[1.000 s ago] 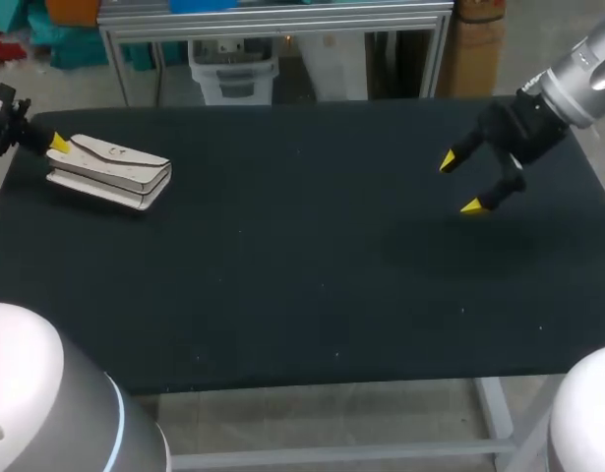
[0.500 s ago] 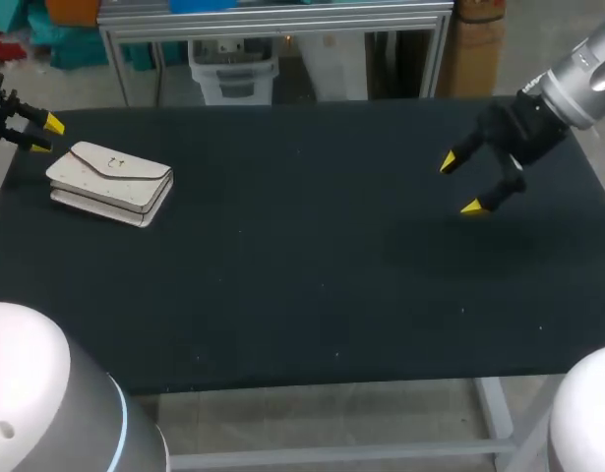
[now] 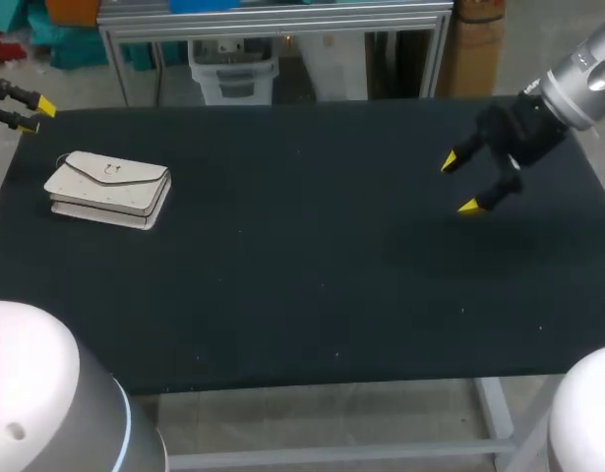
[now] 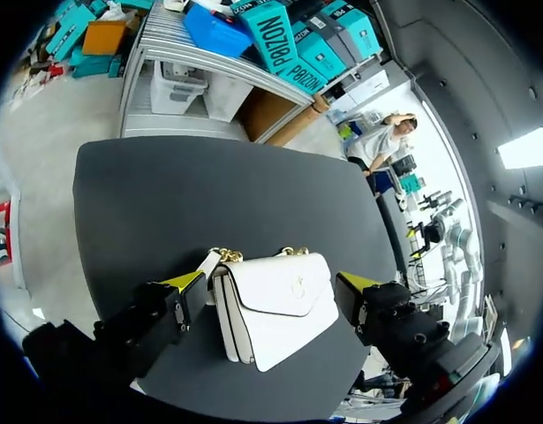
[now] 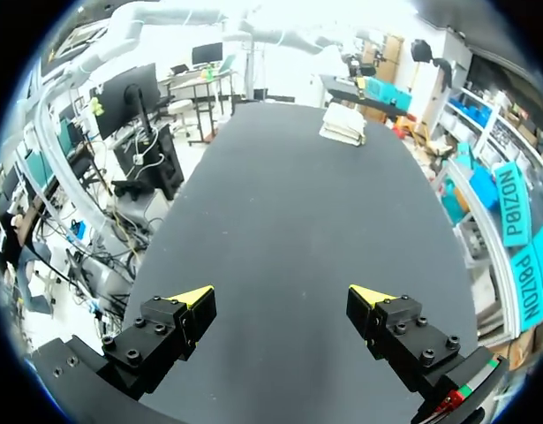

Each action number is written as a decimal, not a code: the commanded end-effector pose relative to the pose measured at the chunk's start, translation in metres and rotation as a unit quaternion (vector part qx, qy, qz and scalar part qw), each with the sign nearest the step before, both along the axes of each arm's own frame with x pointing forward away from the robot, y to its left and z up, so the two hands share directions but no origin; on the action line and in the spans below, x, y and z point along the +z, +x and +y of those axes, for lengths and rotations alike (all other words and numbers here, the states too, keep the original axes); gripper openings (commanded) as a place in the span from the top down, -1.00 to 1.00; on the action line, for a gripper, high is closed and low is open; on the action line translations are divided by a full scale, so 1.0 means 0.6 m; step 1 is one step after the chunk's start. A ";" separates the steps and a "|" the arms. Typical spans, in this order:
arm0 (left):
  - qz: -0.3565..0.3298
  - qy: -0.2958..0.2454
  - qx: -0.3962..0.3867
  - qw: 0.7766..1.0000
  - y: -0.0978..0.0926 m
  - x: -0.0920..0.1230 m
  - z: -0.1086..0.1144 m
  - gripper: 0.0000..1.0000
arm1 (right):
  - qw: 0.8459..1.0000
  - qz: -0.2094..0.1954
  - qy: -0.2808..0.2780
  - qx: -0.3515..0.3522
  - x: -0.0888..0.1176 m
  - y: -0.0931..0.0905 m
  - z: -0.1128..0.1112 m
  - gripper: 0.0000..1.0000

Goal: Pick up the bag, open it, inspect its contents, close it, and place it on the opposite side

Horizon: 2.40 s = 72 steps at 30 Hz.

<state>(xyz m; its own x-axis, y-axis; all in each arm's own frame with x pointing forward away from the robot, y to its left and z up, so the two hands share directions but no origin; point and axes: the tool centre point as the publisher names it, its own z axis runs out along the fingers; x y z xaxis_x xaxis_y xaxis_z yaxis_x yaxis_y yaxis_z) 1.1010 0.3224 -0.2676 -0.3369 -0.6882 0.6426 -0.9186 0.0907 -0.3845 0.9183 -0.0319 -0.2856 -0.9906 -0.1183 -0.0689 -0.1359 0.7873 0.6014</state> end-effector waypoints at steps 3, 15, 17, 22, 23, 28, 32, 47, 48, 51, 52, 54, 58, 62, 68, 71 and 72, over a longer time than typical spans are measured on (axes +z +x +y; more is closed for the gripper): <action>0.201 0.118 -0.183 0.955 0.000 0.003 0.008 -1.00 | 0.999 -0.012 0.001 -0.030 -0.040 -0.015 0.024 -1.00; 0.230 0.151 -0.204 0.939 0.004 -0.026 0.038 -1.00 | 0.999 0.002 0.005 -0.046 -0.076 -0.003 0.043 -1.00; 0.235 0.157 -0.209 0.936 0.003 -0.031 0.040 -1.00 | 0.999 0.002 0.005 -0.046 -0.076 -0.003 0.043 -1.00; 0.243 0.157 -0.220 0.931 -0.004 -0.051 0.039 -1.00 | 0.999 0.002 0.005 -0.046 -0.076 -0.003 0.043 -1.00; 0.245 0.159 -0.224 0.930 -0.005 -0.056 0.038 -1.00 | 0.999 0.002 0.005 -0.046 -0.076 -0.003 0.043 -1.00; 0.262 0.165 -0.247 0.918 -0.019 -0.086 0.026 -1.00 | 0.999 0.002 0.005 -0.046 -0.076 -0.003 0.043 -1.00; 0.276 0.161 -0.257 0.912 -0.026 -0.102 0.016 -1.00 | 0.999 0.002 0.005 -0.046 -0.076 -0.003 0.043 -1.00; 0.316 0.154 -0.282 0.893 -0.089 -0.115 -0.022 -0.58 | 0.999 0.002 0.005 -0.046 -0.076 -0.003 0.043 -1.00; 0.319 0.155 -0.278 0.893 -0.090 -0.116 -0.025 -0.51 | 0.999 0.002 0.005 -0.046 -0.076 -0.003 0.043 -1.00; 0.323 0.156 -0.267 0.894 -0.091 -0.123 -0.031 -0.37 | 0.999 0.002 0.005 -0.046 -0.076 -0.003 0.043 -1.00; 0.324 0.157 -0.262 0.895 -0.091 -0.126 -0.033 -0.38 | 0.999 0.002 0.005 -0.046 -0.076 -0.003 0.043 -1.00; 0.326 0.155 -0.254 0.897 -0.089 -0.135 -0.035 -0.36 | 0.999 0.002 0.005 -0.046 -0.076 -0.003 0.043 -1.00; 0.333 0.144 -0.233 0.902 -0.085 -0.145 -0.036 0.36 | 0.999 0.002 0.005 -0.046 -0.076 -0.003 0.043 -1.00; 0.340 0.132 -0.219 0.905 -0.087 -0.150 -0.039 1.00 | 0.999 0.002 0.005 -0.046 -0.076 -0.003 0.043 -1.00; 0.334 0.090 -0.170 0.923 -0.093 -0.138 -0.057 1.00 | 0.999 0.002 0.005 -0.046 -0.076 -0.003 0.043 -1.00; 0.329 0.057 -0.141 0.932 -0.094 -0.123 -0.076 1.00 | 0.999 0.002 0.005 -0.046 -0.076 -0.003 0.043 -1.00; 0.325 0.051 -0.136 0.935 -0.094 -0.120 -0.080 1.00 | 0.999 0.002 0.005 -0.046 -0.076 -0.003 0.043 -1.00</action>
<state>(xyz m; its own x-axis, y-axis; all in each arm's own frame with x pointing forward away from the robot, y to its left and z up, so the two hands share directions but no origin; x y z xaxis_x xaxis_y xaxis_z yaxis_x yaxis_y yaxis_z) 1.0366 0.2730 -0.3405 -0.0877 -0.7241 0.6841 -0.9905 0.1361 0.0171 0.9167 -0.0057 -0.3308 -0.9975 -0.0259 -0.0661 -0.0608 0.7917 0.6078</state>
